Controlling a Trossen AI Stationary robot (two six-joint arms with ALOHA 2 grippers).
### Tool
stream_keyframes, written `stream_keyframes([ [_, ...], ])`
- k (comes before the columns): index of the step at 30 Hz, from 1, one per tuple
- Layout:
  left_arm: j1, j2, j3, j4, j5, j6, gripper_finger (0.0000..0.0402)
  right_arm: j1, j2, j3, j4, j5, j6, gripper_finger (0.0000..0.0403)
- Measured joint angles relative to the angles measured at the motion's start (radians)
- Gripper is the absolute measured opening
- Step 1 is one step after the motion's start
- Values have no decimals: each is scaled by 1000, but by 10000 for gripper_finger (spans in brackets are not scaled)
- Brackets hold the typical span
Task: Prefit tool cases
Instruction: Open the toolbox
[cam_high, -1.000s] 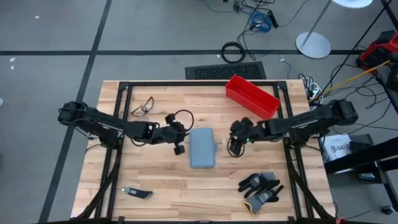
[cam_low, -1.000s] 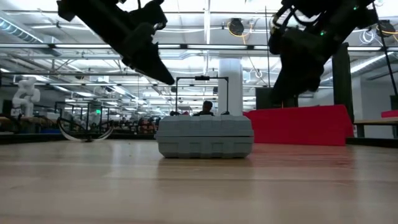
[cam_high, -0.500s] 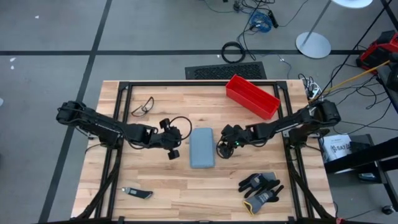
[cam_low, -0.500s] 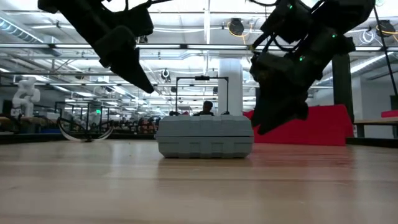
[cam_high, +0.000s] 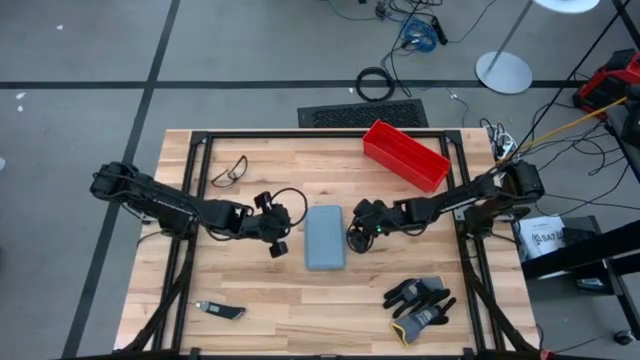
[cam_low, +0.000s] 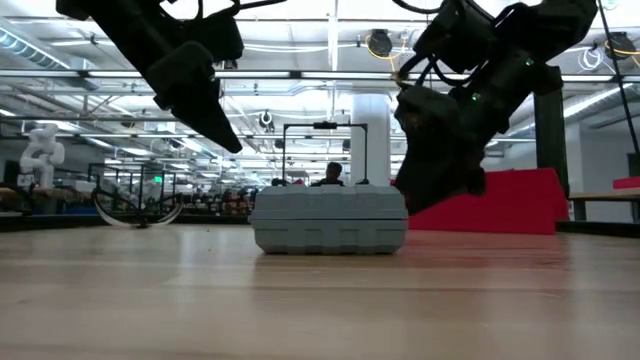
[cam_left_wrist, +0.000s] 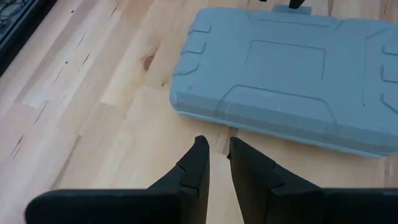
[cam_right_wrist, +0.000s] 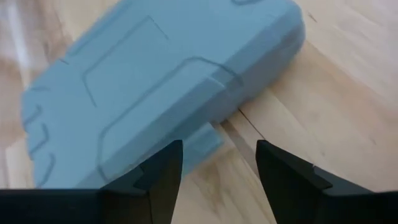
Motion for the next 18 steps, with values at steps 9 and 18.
stream_keyframes([
  [9, 0, 0, -1, 10, 0, -1, 68, 0, 59, 1, 48, -2, 10, 198],
  [18, 0, 0, -1, 8, 0, 0, 68, 0, 97, 0, 132, -31, 5, 192],
])
